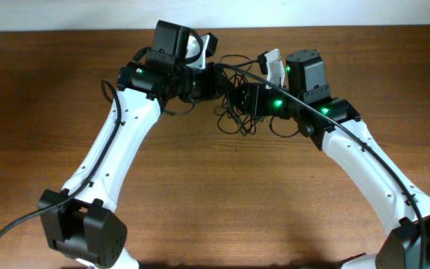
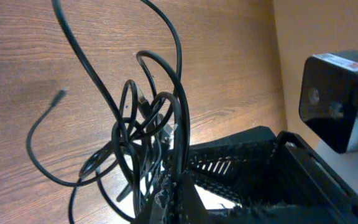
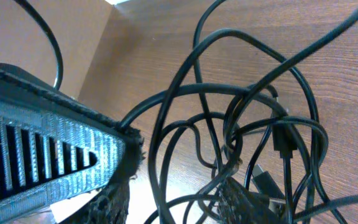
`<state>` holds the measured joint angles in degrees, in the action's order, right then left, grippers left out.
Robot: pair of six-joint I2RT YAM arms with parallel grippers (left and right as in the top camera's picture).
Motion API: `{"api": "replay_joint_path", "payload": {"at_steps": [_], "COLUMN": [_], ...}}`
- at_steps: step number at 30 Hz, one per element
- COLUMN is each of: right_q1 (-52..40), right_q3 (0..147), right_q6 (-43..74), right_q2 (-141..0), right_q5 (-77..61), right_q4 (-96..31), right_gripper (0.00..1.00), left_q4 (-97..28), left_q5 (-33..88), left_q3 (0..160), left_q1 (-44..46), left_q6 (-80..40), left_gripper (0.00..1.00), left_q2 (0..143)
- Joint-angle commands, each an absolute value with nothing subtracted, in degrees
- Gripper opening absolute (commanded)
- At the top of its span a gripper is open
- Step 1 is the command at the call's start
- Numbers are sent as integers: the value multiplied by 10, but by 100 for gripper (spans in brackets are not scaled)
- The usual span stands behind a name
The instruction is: Untangle cables
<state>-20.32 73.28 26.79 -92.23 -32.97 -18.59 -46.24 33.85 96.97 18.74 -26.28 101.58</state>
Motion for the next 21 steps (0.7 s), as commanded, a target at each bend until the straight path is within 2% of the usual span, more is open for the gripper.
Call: {"api": "replay_joint_path", "payload": {"at_steps": [1,7,12,14,18,21], "right_q1": [-214,-214,-214,-213,-194,-170], "right_q3": [741,741,741,741,742,742], "right_q6": [276,277,280,280,280,279], "right_q2": [-924,-943,-956,-956,-956,-947], "right_q5": [-313,-278,-277,-275,-274,-280], "right_q4": [-171,-168,-156,-149,-148,-166], "right_gripper": [48,48,47,41,11,4], "left_q4": [-466,-455,-455,-453,-449,-449], "left_q5": [351,409,412,411,399,373], "left_q3": [973,973,973,973,973,973], "left_q1": [195,194,194,193,189,181], "left_q6": [-294,-302,-304,-304,-288,-271], "left_gripper": [0,0,0,0,0,0], "left_q2": [1014,1014,1014,1014,1014,1014]}}
